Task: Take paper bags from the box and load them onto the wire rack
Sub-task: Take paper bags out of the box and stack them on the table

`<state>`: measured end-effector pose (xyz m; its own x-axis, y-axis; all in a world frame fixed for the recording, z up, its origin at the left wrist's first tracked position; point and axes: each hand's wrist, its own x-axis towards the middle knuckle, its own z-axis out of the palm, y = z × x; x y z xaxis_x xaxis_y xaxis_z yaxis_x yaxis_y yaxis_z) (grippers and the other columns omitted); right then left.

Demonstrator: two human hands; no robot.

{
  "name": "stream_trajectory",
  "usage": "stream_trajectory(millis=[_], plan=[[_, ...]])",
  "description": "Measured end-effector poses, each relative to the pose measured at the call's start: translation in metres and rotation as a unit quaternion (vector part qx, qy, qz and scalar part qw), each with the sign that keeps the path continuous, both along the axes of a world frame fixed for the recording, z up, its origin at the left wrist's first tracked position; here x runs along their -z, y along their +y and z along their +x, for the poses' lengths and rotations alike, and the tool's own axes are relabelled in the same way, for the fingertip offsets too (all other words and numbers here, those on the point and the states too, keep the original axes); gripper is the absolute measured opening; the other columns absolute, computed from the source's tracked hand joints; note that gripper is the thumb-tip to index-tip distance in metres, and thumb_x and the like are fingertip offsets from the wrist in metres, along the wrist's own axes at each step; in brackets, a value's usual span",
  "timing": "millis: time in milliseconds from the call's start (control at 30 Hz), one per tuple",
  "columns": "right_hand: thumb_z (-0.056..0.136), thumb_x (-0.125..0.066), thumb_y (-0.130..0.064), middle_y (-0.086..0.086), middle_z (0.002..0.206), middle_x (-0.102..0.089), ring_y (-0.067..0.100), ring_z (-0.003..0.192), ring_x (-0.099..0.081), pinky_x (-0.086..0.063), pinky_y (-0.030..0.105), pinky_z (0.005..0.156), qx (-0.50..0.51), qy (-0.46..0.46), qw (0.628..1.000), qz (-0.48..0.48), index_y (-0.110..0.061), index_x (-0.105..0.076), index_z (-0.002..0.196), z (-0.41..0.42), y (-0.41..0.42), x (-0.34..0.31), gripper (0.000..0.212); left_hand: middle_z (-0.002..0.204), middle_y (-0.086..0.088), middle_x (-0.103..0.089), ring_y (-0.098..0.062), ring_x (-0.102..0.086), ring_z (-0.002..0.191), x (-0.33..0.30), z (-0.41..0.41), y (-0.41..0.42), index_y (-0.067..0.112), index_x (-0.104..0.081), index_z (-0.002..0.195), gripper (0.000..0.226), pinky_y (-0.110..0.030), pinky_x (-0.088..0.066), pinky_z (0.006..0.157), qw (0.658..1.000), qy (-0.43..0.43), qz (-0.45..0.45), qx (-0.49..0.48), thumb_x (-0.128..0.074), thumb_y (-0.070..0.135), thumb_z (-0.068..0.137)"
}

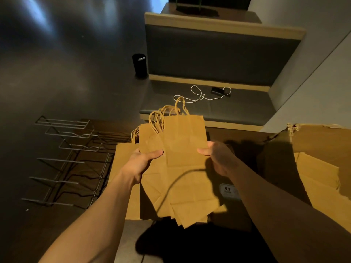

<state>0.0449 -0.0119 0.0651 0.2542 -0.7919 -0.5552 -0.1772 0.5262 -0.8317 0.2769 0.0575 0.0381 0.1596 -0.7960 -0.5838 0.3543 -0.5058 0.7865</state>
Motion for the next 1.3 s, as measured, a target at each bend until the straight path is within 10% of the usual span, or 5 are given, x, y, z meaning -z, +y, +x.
stream_trajectory(millis=[200, 433, 867, 1133, 1300], plan=[[0.089, -0.052, -0.006, 0.015, 0.091, -0.062, 0.032, 0.087, -0.059, -0.049, 0.046, 0.081, 0.08, 0.028, 0.995, -0.046, -0.006, -0.065, 0.1, -0.01, -0.003, -0.005, 0.016, 0.099, -0.012, -0.073, -0.026, -0.072, 0.083, 0.005, 0.019, 0.002, 0.011, -0.059, 0.107, 0.033, -0.036, -0.057, 0.065, 0.998, 0.007, -0.011, -0.065, -0.077, 0.003, 0.08], [0.081, -0.077, -0.028, 0.001, 0.113, -0.052, 0.017, 0.1, -0.055, -0.047, 0.026, 0.075, -0.054, 0.16, 0.976, -0.136, -0.02, -0.046, 0.115, 0.023, 0.018, -0.004, 0.046, 0.104, -0.013, -0.072, -0.028, -0.071, 0.088, 0.005, 0.01, -0.002, 0.013, -0.059, 0.108, 0.031, -0.037, -0.056, 0.069, 0.998, 0.023, -0.019, -0.056, -0.077, 0.012, 0.083], [0.093, -0.059, -0.007, 0.012, 0.127, -0.062, 0.033, 0.117, -0.057, -0.04, 0.051, 0.107, 0.037, -0.059, 0.996, 0.06, -0.012, -0.058, 0.123, 0.0, 0.011, 0.028, 0.031, 0.097, -0.01, -0.076, -0.026, -0.074, 0.083, 0.004, 0.007, 0.016, 0.016, -0.06, 0.116, 0.029, -0.036, -0.059, 0.062, 0.999, 0.036, 0.017, -0.013, -0.063, 0.034, 0.094], [0.094, -0.057, -0.005, 0.012, 0.126, -0.062, 0.027, 0.106, -0.061, -0.049, 0.041, 0.088, 0.087, -0.067, 0.992, 0.059, -0.009, -0.051, 0.134, -0.002, 0.016, 0.041, 0.041, 0.108, -0.014, -0.073, -0.029, -0.071, 0.092, 0.007, 0.014, 0.026, 0.011, -0.063, 0.114, 0.037, -0.041, -0.057, 0.08, 0.999, -0.027, -0.004, -0.042, -0.078, 0.012, 0.08], [0.094, -0.059, -0.004, 0.009, 0.126, -0.061, 0.03, 0.111, -0.057, -0.045, 0.045, 0.099, 0.146, -0.055, 0.986, 0.062, -0.012, -0.052, 0.135, 0.003, 0.014, 0.044, 0.042, 0.123, -0.015, -0.068, -0.027, -0.068, 0.102, 0.009, 0.027, 0.037, 0.017, -0.059, 0.13, 0.035, -0.039, -0.061, 0.079, 0.993, 0.104, -0.037, -0.046, -0.059, 0.024, 0.096]])
